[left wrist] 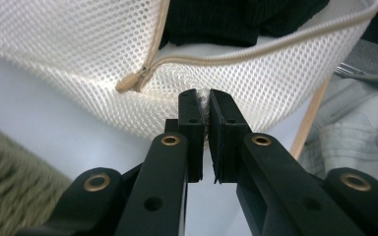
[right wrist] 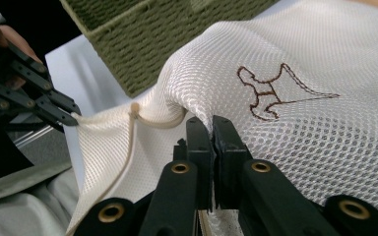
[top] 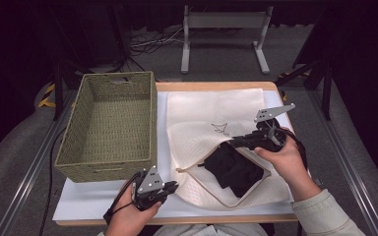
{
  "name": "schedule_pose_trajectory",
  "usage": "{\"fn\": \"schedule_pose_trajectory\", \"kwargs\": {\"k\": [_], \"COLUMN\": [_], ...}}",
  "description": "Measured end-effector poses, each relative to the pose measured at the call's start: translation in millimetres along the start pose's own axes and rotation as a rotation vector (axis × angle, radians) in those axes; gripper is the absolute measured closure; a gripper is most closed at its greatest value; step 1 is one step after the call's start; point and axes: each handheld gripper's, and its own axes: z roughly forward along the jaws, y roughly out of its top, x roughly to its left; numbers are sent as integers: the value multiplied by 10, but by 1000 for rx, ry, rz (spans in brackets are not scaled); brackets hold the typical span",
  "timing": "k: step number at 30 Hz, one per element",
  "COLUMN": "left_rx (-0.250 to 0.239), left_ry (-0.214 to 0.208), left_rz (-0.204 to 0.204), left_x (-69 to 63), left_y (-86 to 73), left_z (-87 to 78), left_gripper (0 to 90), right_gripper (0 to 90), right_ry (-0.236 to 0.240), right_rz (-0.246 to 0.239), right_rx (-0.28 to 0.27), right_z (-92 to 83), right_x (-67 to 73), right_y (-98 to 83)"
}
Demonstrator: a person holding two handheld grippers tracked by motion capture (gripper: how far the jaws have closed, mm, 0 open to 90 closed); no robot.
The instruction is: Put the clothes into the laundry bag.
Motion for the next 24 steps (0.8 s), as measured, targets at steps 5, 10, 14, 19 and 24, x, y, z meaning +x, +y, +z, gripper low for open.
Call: {"fn": "schedule_pose_trajectory", "kwargs": {"k": [5,10,14,19,24], "left_rx": [-4,-7,-7,-37,-37], "left_ry": [-3,-22,-36,-39,-16], "left_rz": [-26,-45,-51,-59,-66], "left_x": [-8,-4,7,4,43], "left_y": [-116,-155,-171,-157,-171], "left_z": [-87,-99,-87,-99,-92], "left_gripper": [850,846,840,707,590], "right_gripper": [875,875,876,872,867], "right_ry": [2,23,35,72,59], "right_rz": [-18,-6,-12,-24,-29], "right_rx": [97,134,150,239,297], "right_z": [100,117,98,172,284], "right_x": [44,59,90,130,119], "right_y": [-93,-191,-231,-298,-363]}}
